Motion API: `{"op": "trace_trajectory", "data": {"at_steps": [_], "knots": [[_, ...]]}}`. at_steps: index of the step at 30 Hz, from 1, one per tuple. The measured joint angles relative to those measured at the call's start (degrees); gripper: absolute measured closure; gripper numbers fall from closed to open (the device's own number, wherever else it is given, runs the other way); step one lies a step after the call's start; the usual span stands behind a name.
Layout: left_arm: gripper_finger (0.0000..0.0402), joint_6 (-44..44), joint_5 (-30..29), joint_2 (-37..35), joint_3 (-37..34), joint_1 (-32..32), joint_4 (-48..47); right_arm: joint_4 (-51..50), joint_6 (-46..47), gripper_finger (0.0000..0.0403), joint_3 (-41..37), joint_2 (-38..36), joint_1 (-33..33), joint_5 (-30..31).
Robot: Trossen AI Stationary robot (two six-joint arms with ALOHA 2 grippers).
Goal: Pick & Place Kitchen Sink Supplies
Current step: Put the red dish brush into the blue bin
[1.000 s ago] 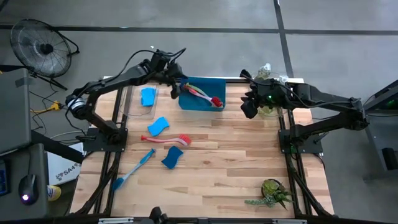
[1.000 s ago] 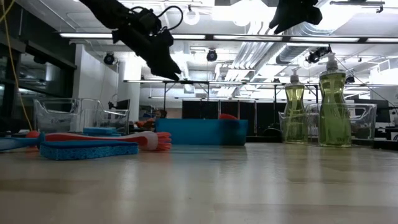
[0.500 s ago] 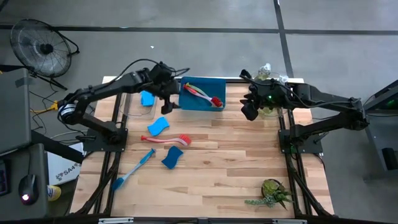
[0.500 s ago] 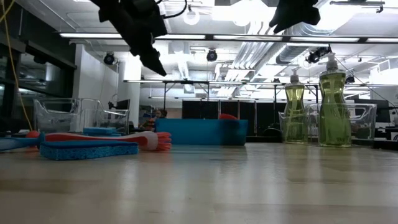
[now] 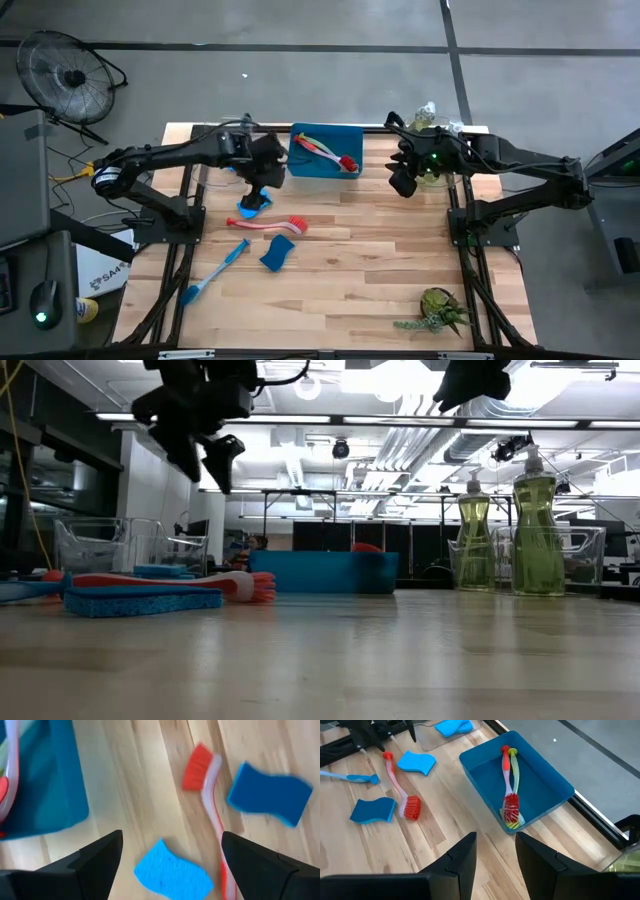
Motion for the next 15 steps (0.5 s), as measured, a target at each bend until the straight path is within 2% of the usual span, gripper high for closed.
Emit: {"op": "trace_trajectory", "data": {"at_steps": [11, 15], "knots": [[0.0067, -1.2, -1.6, 1.4, 0.0, -6.9, 1.1, 0.0, -1.3, 0.0272, 0.0, 0.0, 0.0, -0.9], [0.0067, -3.7, -4.7, 3.8, 0.0, -10.0, 2.3, 0.0, -1.3, 0.0272, 0.0, 0.0, 0.0, -0.9]]}}
